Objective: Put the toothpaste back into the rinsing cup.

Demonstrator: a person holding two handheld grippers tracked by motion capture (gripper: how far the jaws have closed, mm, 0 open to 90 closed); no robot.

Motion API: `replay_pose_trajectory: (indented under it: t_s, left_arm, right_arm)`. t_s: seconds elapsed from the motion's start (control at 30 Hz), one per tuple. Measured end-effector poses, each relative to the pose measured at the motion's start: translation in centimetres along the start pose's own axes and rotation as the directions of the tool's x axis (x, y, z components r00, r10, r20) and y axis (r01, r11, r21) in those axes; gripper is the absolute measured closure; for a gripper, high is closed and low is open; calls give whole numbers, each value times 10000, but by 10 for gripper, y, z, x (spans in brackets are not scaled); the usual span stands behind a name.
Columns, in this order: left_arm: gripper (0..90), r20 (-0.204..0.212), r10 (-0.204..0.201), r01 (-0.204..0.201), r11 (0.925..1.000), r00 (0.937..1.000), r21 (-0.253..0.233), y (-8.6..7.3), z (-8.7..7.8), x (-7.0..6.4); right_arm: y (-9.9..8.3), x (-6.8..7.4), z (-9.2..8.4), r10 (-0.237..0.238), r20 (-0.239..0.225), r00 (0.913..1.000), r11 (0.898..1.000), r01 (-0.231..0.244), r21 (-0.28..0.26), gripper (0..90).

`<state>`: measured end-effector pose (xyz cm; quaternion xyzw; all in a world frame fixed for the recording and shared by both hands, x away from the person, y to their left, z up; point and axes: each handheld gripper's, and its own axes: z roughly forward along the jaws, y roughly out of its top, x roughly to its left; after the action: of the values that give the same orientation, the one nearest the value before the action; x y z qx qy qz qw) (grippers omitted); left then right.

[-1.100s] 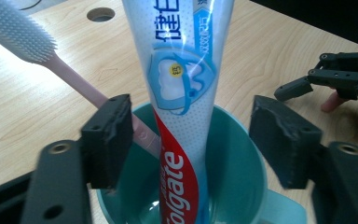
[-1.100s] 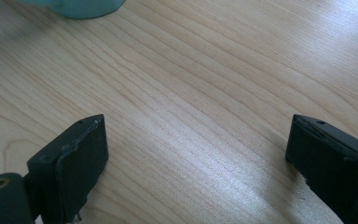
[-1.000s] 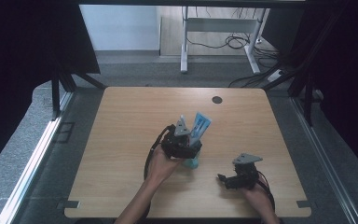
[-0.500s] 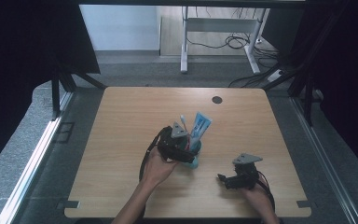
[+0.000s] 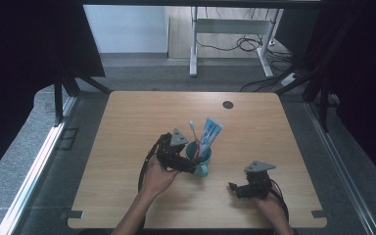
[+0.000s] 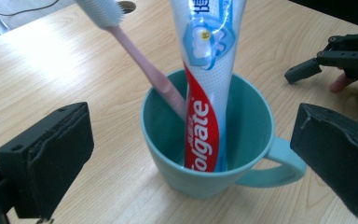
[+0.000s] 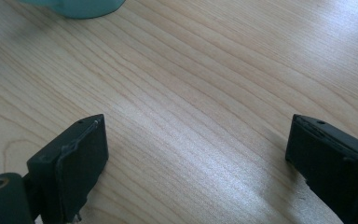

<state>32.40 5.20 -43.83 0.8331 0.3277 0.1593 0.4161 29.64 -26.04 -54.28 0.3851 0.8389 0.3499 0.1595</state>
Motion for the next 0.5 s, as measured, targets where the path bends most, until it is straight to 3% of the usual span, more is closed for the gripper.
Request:
replay_pose_trajectory:
  t_s: [0.5]
  left_arm:
    - [0,-235,-131,129,9999,9996,-104,-14,-22,12]
  right_arm:
    - [0,0,0,4,7,10000,10000,-4,-18,54]
